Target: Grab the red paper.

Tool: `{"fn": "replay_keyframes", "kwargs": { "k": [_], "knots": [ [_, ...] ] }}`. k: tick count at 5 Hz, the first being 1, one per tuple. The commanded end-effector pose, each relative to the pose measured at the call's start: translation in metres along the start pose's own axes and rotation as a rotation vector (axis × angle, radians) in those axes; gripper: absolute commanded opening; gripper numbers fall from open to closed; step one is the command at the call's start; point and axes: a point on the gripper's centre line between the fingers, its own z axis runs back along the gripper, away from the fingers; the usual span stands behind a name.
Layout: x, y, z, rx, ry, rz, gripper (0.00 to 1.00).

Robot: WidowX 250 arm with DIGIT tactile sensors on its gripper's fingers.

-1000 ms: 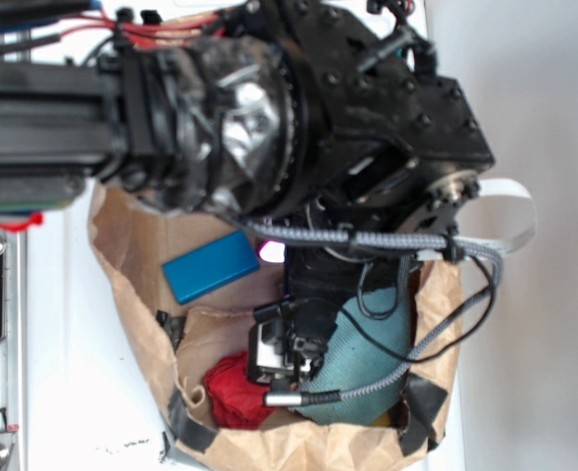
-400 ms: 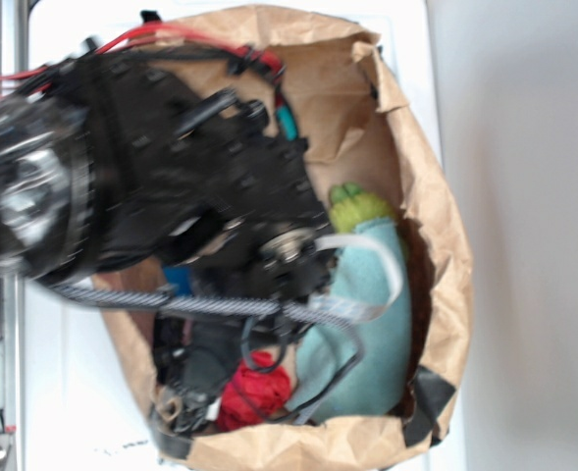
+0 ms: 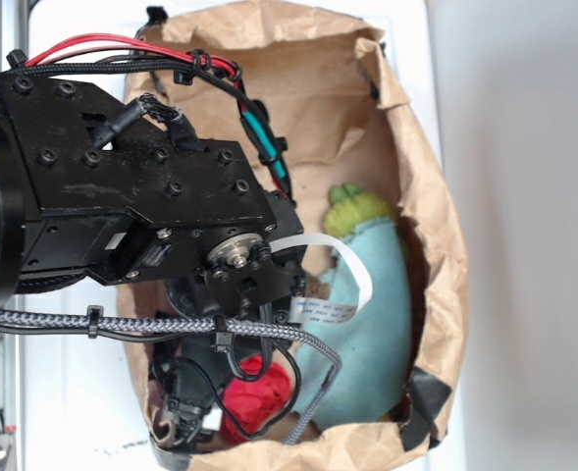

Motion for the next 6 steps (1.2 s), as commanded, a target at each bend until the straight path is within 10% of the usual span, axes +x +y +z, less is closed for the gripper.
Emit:
{"fn": "replay_keyframes", "kwargs": {
  "k": [1, 3, 4, 5, 6],
  "knots": [
    [0.019, -0.007, -0.016, -0.01, 0.001, 0.0, 1.0],
    [0.019, -0.024, -0.054, -0.116, 0.113, -0.033, 1.0],
    [0.013, -0.029, -0.071, -0.079, 0.15, -0.051, 1.0],
    [0.015, -0.028, -0.069, -0.037, 0.165, -0.025, 0.0],
    [0.017, -0.027, -0.059, 0.023, 0.154, -0.034, 0.0]
  ]
}}
